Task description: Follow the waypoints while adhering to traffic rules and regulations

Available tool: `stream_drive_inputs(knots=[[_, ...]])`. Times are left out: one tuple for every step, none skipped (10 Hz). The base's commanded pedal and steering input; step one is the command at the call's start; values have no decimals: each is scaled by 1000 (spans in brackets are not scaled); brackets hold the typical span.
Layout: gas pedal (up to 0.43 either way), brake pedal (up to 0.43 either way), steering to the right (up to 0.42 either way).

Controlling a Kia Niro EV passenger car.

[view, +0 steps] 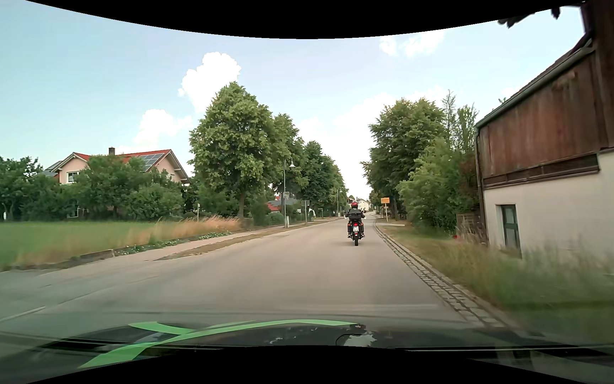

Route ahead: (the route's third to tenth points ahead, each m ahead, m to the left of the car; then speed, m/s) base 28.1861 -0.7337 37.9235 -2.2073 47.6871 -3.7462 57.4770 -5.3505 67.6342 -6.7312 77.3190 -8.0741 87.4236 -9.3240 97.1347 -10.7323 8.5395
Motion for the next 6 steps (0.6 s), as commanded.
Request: stream_drive_inputs(knots=[[197, 0, 29], [197, 0, 29], [220, 0, 28], [220, 0, 27], [220, 0, 25], [209, 0, 23]])
